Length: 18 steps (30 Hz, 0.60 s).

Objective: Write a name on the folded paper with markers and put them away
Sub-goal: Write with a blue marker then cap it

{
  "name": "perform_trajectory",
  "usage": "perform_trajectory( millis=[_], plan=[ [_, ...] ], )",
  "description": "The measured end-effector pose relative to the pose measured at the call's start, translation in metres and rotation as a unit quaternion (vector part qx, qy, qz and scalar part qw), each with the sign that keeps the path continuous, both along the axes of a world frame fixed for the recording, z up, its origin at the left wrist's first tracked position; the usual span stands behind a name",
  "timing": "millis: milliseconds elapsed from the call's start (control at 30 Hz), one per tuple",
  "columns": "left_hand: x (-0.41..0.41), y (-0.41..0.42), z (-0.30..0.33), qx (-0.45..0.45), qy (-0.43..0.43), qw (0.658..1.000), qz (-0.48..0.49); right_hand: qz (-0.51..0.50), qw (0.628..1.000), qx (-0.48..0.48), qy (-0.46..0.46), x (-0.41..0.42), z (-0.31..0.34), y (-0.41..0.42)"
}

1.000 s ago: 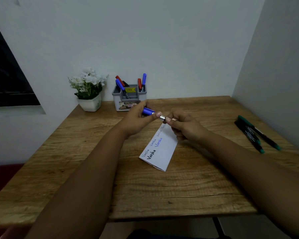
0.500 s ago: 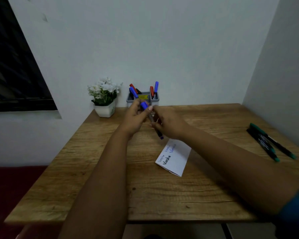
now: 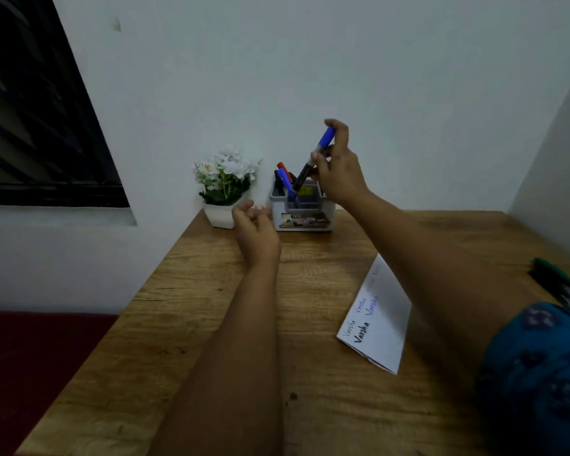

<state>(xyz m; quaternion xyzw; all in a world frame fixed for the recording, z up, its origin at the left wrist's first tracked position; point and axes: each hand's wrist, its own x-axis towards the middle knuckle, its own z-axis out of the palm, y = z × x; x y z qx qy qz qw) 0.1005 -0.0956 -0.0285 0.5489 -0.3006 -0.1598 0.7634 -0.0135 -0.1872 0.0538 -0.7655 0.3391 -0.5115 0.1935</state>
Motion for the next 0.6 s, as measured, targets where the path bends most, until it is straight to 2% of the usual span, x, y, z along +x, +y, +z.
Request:
perform_trajectory(
  millis=[67, 133, 267, 367, 433, 500, 600],
  plan=[
    [-0.002, -0.005, -0.007, 0.014, -0.010, 1.000, 0.002, 0.016, 0.999, -0.016, -0.030, 0.017, 0.006, -0.010],
    [-0.004, -0.008, -0.011, 0.024, -0.019, 1.000, 0.002, 0.016, 0.998, -0.054, 0.006, 0.033, 0.006, -0.018],
    [-0.010, -0.011, -0.011, 0.016, -0.035, 0.999, -0.005, 0.014, 0.985, -0.061, 0.163, 0.057, -0.010, -0.038],
    [-0.015, -0.010, -0.010, 0.026, -0.055, 0.998, -0.011, -0.050, 0.952, -0.104, 0.283, 0.066, -0.021, -0.049],
    [-0.017, -0.009, -0.010, 0.036, -0.063, 0.997, -0.015, -0.094, 0.931, -0.132, 0.328, 0.067, -0.022, -0.052],
    [-0.018, -0.007, -0.008, 0.043, -0.066, 0.997, -0.018, -0.099, 0.930, -0.138, 0.327, 0.063, -0.019, -0.048],
    [-0.026, -0.001, -0.003, 0.054, -0.096, 0.993, -0.037, -0.078, 0.959, -0.129, 0.242, 0.041, -0.011, -0.030]
  ],
)
